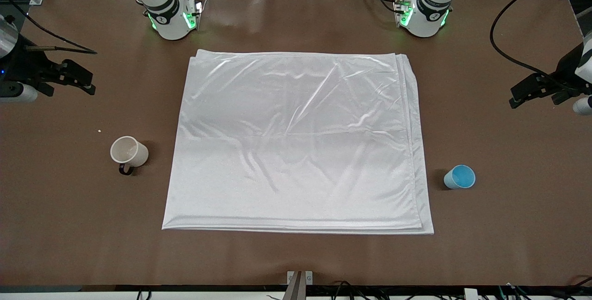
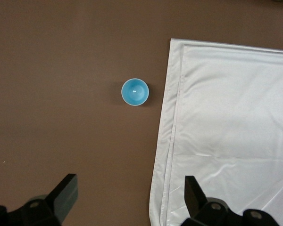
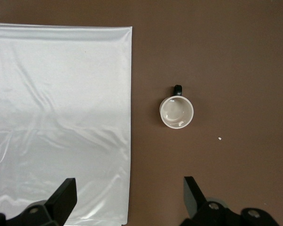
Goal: Place blue cup into white mug on cloth
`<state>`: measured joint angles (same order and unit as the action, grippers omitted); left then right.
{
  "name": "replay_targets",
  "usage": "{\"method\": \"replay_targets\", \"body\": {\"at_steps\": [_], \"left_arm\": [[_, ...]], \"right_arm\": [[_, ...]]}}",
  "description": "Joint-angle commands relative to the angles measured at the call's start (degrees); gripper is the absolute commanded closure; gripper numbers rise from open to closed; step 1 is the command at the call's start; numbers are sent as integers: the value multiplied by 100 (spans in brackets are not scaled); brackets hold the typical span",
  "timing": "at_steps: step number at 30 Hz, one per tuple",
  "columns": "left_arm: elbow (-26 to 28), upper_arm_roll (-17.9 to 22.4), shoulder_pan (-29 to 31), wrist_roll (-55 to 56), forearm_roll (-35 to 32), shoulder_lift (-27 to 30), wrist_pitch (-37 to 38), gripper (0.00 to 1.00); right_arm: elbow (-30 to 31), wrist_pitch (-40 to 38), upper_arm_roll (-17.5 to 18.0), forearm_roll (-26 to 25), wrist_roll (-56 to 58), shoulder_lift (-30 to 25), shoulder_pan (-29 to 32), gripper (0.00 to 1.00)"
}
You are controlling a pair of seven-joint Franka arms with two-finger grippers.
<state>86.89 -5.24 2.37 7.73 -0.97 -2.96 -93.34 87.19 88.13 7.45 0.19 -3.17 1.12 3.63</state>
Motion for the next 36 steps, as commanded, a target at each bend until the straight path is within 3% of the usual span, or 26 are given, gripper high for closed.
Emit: {"method": "replay_targets", "body": {"at_steps": [1, 15, 36], "left_arm": [[-23, -12, 0, -131, -88, 67, 61, 0], [-14, 23, 44, -166, -70, -3, 53, 0], [-6, 32, 123, -157, -360, -1330, -1081, 0]], "right_arm": [[-62, 46, 11, -159, -105, 55, 23, 0], [-53, 73, 11, -160, -105, 55, 15, 0], [-44, 99, -7, -160, -105, 257, 67, 0]]}}
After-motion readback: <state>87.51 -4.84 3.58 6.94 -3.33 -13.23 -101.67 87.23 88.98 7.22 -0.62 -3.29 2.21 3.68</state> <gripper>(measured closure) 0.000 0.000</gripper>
